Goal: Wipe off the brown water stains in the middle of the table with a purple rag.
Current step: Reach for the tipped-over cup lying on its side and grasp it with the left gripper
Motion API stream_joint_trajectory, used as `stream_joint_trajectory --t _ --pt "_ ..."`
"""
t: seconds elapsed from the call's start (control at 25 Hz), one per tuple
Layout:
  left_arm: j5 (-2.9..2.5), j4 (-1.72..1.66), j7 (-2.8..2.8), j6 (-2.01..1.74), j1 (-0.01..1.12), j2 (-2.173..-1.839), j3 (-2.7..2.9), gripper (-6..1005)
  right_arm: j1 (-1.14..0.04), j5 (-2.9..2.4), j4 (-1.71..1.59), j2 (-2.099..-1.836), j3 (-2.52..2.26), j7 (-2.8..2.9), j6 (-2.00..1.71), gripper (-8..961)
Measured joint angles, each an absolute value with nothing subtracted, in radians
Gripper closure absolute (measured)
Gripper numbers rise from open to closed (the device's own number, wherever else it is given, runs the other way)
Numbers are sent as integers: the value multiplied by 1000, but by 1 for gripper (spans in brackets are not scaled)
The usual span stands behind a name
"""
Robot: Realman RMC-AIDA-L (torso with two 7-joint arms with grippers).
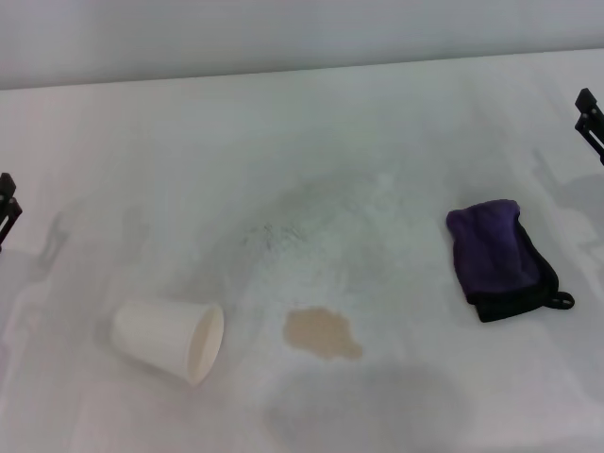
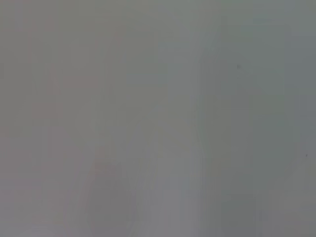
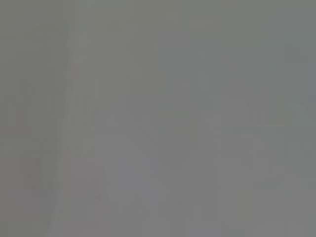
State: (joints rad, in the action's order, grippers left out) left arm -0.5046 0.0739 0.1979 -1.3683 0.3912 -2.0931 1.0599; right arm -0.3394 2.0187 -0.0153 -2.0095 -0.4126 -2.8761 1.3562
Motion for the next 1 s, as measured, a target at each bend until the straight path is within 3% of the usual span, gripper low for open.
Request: stream_joint_trajectory --t 1.0 --pt "-520 72 196 -1372 393 -2094 1060 137 -335 2019 -19 -2009 -413 -2877 1347 108"
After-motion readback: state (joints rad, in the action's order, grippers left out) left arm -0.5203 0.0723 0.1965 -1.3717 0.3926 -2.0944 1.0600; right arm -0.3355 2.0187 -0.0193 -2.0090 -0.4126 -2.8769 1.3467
